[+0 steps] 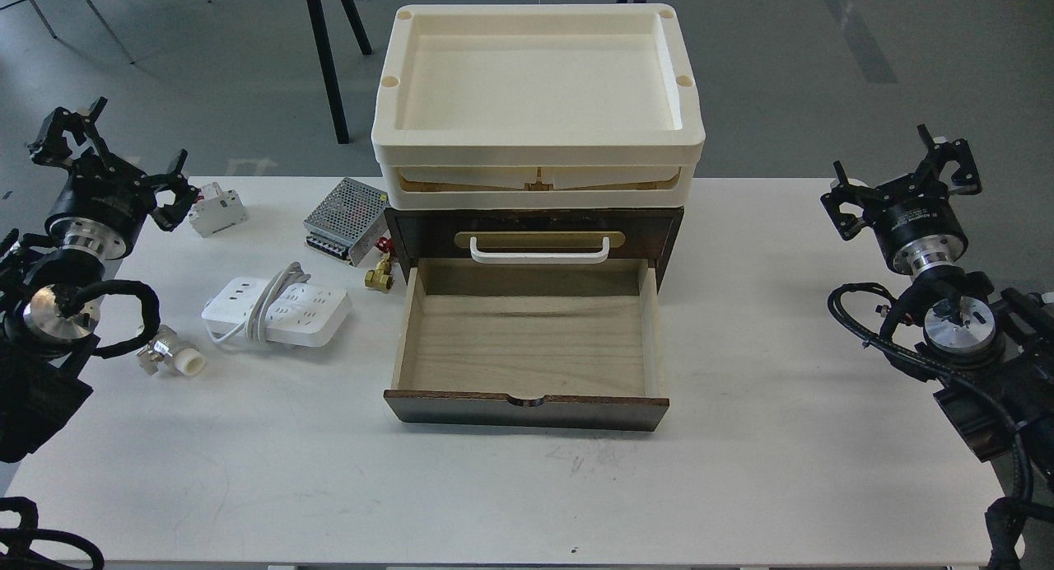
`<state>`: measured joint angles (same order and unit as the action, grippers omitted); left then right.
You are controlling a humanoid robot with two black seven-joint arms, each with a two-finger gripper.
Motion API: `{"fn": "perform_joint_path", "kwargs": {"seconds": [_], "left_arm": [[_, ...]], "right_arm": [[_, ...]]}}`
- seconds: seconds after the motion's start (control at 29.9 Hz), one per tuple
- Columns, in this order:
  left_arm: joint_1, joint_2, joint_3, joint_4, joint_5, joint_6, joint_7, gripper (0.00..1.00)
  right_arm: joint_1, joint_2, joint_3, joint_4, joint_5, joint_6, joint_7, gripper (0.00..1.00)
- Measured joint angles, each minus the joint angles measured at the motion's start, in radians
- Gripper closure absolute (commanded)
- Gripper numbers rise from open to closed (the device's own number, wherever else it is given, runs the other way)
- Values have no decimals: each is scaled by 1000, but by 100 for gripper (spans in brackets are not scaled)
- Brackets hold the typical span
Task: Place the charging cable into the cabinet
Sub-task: 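Raise the left arm and swing it toward the white charger, then lower the left gripper onto the white charger with coiled cable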
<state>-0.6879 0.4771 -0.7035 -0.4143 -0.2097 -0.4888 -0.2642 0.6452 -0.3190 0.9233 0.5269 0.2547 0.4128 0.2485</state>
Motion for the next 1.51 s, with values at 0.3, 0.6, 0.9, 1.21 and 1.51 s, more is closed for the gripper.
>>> {"fn": "perform_joint_path", "kwargs": {"seconds": [0.3, 0.6, 0.9, 1.21, 1.51], "left_arm": [[-5, 34, -23, -14, -2, 0, 0, 1], [-117, 361, -25, -237, 148, 0, 8, 2], [-292, 511, -21, -618, 878, 0, 4, 3], [-241, 546, 74, -936, 1633, 0, 5, 3], [-161, 472, 447, -859, 2018, 295, 10, 5]], "right_arm": [[-1, 0, -21, 1, -11, -3, 9, 0], [-1, 0, -24, 3, -13, 0, 11, 0], [-3, 0, -24, 3, -14, 0, 11, 0], [-2, 0, -41, 5, -14, 0, 11, 0], [-1, 1, -46, 9, -14, -1, 11, 0]]}}
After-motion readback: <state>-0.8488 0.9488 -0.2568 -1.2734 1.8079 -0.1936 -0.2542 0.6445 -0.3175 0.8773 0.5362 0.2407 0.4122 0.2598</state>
